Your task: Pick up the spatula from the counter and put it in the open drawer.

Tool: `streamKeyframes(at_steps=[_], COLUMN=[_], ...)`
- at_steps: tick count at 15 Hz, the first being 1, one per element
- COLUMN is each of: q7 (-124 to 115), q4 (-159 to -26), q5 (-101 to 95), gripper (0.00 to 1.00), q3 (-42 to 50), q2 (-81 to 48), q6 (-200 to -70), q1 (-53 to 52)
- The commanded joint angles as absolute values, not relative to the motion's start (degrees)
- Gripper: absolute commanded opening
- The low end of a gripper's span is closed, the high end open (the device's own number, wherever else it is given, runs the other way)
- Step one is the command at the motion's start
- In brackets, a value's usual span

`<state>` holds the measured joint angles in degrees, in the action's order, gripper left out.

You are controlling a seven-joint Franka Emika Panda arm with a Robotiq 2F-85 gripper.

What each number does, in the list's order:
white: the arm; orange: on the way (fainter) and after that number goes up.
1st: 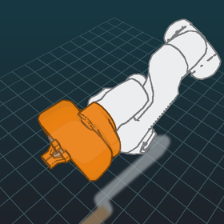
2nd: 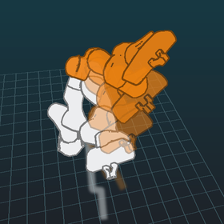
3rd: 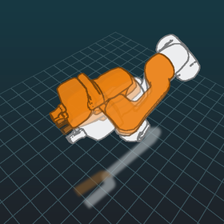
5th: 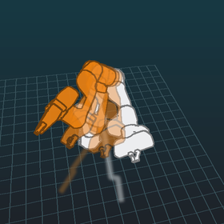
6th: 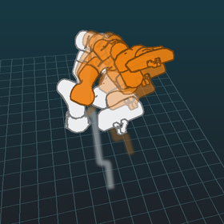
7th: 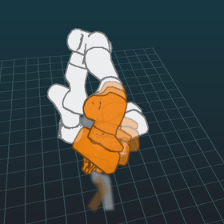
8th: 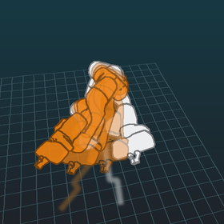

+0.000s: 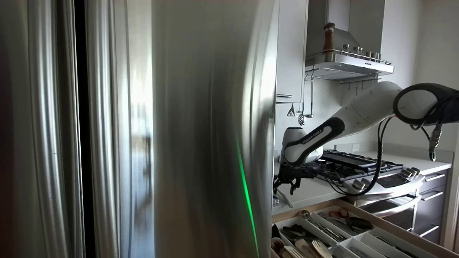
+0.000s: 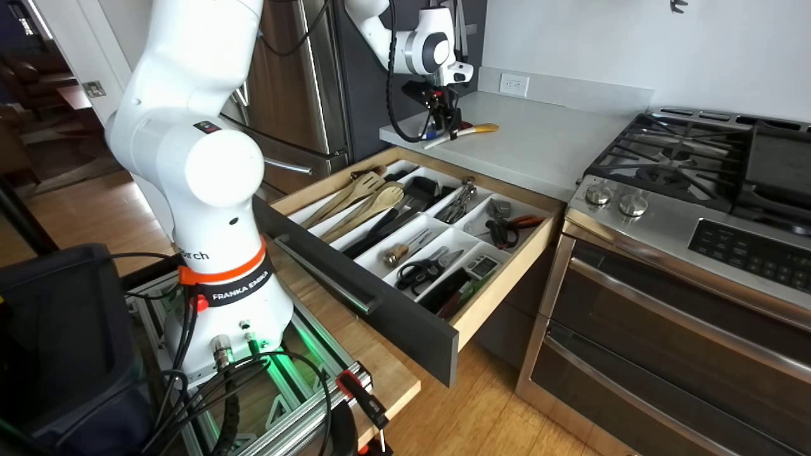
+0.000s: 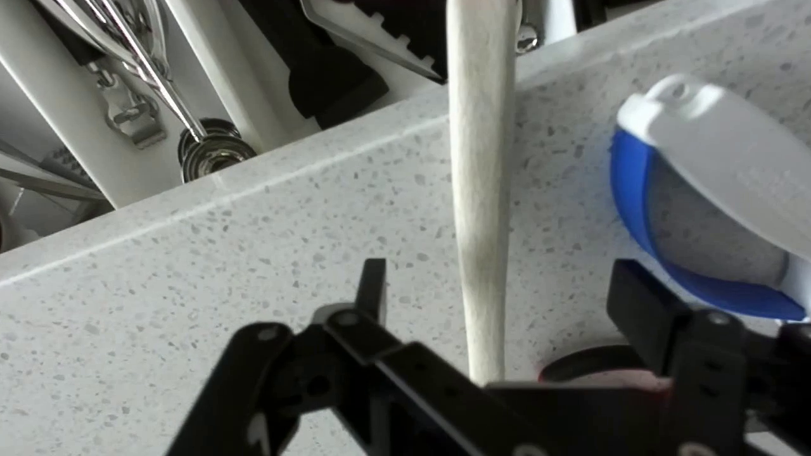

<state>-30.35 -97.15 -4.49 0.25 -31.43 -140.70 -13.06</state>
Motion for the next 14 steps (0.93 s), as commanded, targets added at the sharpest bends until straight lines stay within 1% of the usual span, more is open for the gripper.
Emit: streamKeyframes(at_steps=[1, 3, 5, 10, 12, 14], q7=[-31.5, -31.5, -31.6, -33.8, -35.0, -35.1], q4=[-95.0, -94.4, -94.0, -94.3, -95.2, -97.5], q5=[-4.9, -4.8, -4.7, -5.4, -5.2, -5.0], gripper=[0.71, 0.59, 0.38, 0.01, 0.05, 0.05], q3=[2.1, 2.3, 2.6, 4.1, 4.4, 4.5], q2=[-33.8, -34.4, -34.8, -33.8, -32.5, -30.0], q6=[-140.7, -140.8, -140.8, -140.6, -139.8, -140.0], q1=[-14.6, -14.7, -14.9, -16.0, -16.1, -15.6])
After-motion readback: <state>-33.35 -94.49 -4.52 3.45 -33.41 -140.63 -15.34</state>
